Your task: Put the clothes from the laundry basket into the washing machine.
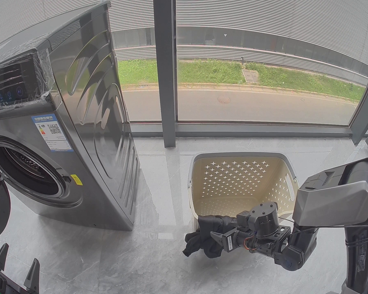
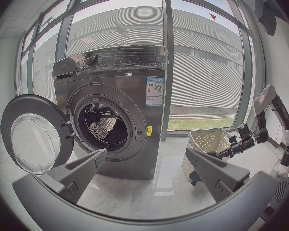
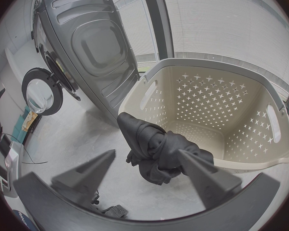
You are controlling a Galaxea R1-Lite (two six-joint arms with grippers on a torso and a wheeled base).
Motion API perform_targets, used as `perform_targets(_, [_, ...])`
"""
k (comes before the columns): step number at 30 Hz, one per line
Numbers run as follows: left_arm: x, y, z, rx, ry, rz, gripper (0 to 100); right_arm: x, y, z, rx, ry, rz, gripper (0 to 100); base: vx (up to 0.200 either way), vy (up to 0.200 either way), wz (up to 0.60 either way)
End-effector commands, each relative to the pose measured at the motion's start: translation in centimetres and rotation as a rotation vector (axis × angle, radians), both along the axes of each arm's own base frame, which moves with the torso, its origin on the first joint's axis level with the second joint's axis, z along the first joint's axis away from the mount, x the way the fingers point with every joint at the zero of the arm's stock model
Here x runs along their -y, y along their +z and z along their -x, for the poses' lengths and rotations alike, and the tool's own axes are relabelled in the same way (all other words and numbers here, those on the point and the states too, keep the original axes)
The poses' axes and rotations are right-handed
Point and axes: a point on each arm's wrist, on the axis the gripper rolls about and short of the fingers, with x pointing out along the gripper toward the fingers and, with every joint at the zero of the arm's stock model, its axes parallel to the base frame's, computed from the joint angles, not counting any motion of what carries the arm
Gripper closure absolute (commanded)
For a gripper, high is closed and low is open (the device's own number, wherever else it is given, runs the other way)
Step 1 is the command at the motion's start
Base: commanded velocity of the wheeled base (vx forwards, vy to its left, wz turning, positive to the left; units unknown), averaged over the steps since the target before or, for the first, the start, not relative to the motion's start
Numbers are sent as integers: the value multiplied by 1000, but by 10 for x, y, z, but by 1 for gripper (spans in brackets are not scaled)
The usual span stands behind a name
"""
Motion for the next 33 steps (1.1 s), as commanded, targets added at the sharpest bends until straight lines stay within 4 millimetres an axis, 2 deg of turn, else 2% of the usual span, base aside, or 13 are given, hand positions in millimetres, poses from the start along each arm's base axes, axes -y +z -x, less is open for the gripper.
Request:
perform_targets(1, [0,-5,0,1,2,-1,0,-5,-11,-4,-11,17,6,0,0,0,0])
perform_targets(13, [0,-5,0,1,2,-1,0,-8,-15,-15,19,37,10,0,0,0,0])
perform_targets(19, [0,-5,0,1,2,2,0,-11,-13,-18,33,37,1,0,-200,0,0])
perform_targets(33, [0,-5,0,1,2,7,0,-8,-8,-33,82,23,0,0,0,0,0])
